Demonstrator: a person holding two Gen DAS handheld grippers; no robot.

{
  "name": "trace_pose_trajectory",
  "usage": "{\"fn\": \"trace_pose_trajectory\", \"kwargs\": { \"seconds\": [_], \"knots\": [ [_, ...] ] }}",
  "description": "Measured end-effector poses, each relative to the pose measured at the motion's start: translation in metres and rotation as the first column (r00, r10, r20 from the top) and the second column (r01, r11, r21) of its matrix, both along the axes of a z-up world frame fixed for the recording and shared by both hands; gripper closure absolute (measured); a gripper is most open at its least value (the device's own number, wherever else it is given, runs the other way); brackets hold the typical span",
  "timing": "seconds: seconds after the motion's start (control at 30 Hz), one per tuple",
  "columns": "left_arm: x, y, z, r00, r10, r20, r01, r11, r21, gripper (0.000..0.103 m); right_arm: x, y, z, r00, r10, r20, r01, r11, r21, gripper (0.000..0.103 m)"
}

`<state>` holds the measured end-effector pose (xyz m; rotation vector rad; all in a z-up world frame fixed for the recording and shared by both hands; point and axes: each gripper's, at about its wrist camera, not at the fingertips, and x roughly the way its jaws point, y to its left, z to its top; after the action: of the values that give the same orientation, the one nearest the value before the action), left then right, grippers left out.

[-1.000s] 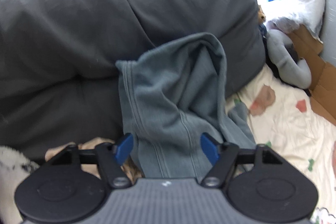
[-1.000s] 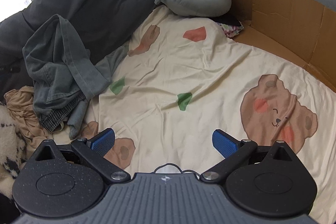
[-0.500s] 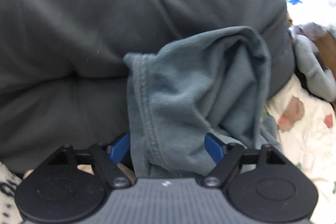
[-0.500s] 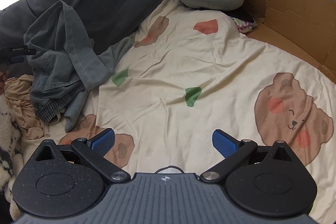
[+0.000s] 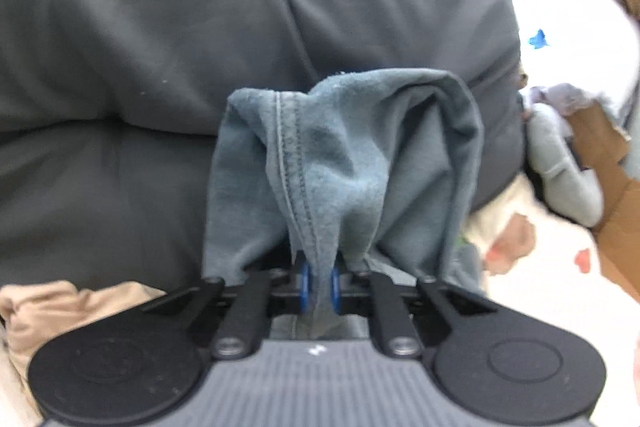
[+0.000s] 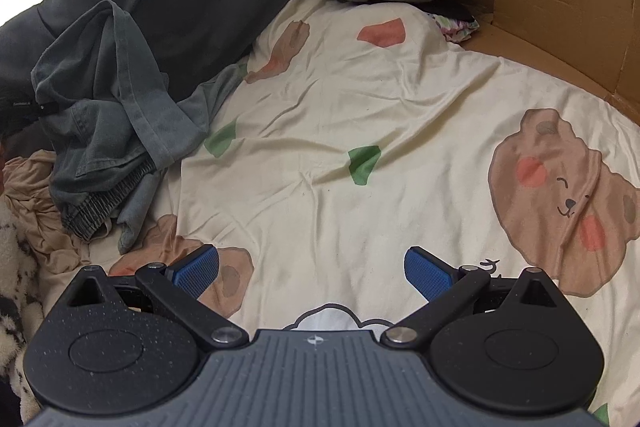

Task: Fold clothes

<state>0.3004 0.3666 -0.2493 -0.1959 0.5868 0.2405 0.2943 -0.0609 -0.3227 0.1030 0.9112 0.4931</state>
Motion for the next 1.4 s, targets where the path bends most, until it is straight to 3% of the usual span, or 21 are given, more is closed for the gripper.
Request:
{"fn": "trace_pose_trajectory", "kwargs": {
  "seconds": [0.5, 0.8, 1.17, 1.4],
  "knots": [
    [-0.046, -0.068, 0.015, 0.994, -0.088, 0.069, 0.094, 0.991, -0.093, 0.094, -0.006, -0.017, 0.011, 1.0, -0.028, 0.007, 0.027, 0.999, 0.038, 0.001],
    [-0.068, -0.12, 0.0, 0.985, -0.141, 0.097, 0.157, 0.97, -0.184, 0.094, -0.008, -0.027, 0.018, 0.998, -0.059, 0.01, 0.058, 0.995, 0.079, 0.001],
    [-0.073, -0.182, -0.055, 0.956, -0.29, -0.032, 0.273, 0.927, -0.259, 0.093, -0.012, -0.026, 0.016, 0.999, -0.053, -0.003, 0.053, 0.993, 0.104, 0.001],
    [-0.094, -0.193, -0.054, 0.948, -0.293, -0.126, 0.262, 0.941, -0.212, 0.089, -0.015, -0.03, 0.012, 0.998, -0.055, -0.018, 0.057, 0.992, 0.108, 0.001]
  ]
}}
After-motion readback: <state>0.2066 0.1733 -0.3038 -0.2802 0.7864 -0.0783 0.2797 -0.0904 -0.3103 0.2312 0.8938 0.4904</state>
